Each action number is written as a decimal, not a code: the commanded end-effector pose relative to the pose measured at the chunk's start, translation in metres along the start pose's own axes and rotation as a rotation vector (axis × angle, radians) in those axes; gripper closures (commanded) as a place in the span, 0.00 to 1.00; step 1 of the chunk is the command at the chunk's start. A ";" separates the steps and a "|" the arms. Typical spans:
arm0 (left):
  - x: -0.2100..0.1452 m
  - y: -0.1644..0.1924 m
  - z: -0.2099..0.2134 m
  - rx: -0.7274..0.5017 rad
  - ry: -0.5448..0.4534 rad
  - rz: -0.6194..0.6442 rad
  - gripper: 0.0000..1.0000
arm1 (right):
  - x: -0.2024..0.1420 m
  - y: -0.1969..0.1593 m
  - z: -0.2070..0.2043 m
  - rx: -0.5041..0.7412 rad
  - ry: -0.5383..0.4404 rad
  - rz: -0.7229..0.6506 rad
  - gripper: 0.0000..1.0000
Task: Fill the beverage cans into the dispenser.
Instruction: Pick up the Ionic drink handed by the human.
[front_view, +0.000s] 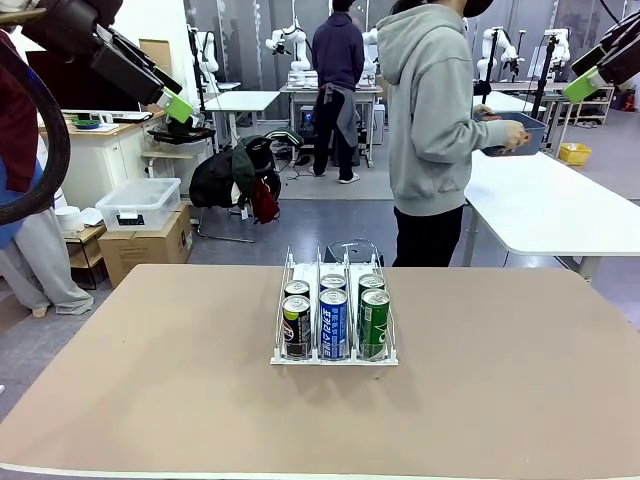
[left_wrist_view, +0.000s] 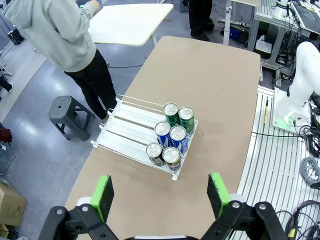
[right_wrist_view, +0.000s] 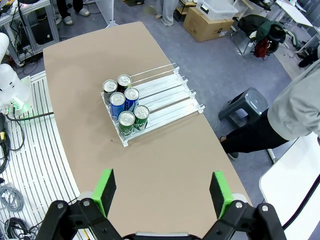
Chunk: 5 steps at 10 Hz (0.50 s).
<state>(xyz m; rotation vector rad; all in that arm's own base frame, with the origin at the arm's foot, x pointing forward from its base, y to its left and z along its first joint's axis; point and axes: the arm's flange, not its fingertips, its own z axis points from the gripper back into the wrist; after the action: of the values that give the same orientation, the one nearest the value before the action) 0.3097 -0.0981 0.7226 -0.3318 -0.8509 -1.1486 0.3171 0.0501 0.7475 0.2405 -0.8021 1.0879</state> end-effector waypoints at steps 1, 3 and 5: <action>-0.001 0.001 0.000 0.008 0.005 0.002 0.00 | 0.000 0.000 -0.001 0.002 0.001 0.007 0.00; -0.001 0.001 0.000 0.008 0.005 0.002 0.00 | 0.000 0.000 -0.001 0.002 0.001 0.007 0.00; -0.001 0.001 0.000 0.008 0.005 0.002 0.00 | 0.000 0.000 -0.001 0.002 0.001 0.007 0.00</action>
<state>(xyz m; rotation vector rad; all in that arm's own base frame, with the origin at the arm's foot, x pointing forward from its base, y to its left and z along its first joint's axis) 0.3097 -0.0981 0.7226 -0.3318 -0.8509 -1.1485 0.3171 0.0501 0.7475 0.2405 -0.8021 1.0879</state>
